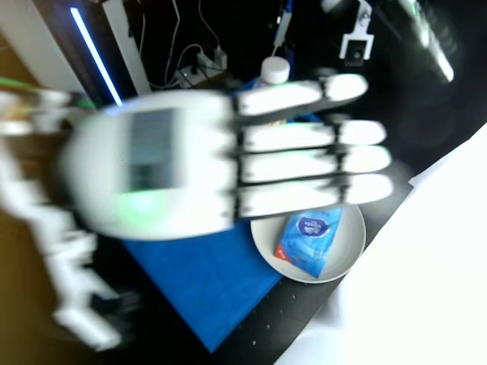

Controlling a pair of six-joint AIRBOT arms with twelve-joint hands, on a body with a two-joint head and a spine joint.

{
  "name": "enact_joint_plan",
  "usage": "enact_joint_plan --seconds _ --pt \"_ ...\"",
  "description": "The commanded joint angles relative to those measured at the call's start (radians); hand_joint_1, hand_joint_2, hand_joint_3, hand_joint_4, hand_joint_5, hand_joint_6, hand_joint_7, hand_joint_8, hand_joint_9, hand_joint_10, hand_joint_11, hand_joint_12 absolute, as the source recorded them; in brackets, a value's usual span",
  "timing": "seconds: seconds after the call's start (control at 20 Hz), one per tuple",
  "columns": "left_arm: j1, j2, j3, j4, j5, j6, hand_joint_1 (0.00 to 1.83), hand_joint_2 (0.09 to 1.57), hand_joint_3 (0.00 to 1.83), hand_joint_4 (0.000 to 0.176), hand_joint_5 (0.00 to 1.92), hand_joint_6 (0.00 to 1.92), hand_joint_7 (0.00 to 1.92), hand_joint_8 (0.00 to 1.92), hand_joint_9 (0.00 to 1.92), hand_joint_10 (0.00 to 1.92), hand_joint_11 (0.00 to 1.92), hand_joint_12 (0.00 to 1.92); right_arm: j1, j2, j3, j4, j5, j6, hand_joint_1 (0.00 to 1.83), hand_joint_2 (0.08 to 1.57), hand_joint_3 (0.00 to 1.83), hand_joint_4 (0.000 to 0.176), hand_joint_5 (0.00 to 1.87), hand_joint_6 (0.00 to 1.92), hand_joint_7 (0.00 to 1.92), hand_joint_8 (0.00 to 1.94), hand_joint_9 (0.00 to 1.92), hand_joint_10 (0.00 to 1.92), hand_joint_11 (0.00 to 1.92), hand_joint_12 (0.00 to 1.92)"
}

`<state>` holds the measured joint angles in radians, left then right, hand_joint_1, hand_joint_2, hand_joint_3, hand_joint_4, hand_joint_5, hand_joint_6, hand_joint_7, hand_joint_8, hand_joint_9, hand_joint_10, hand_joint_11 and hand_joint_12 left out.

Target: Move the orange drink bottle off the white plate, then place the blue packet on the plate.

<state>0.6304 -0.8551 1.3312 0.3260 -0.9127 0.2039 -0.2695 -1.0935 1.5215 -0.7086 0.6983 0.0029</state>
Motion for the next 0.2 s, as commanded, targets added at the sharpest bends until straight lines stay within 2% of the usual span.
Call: enact_joint_plan --seconds 0.0,0.15 --pt "0.011 0.014 -0.009 -0.089 -0.178 0.014 0.25 0.84 0.0 0.176 0.0 0.0 0.0 0.0 0.0 0.0 0.0 0.0 -0.012 -0.004 -0.009 0.057 0.096 -0.008 0.8 0.58 0.0 0.176 0.0 0.0 0.0 0.0 0.0 0.0 0.0 0.0" --pt "0.081 0.029 -0.04 -0.164 -0.276 0.055 0.2 0.79 0.0 0.176 0.0 0.0 0.0 0.0 0.0 0.0 0.0 0.0 -0.121 0.007 -0.007 0.207 0.257 -0.019 0.86 0.58 0.0 0.176 0.0 0.0 0.0 0.0 0.0 0.0 0.01 0.01"
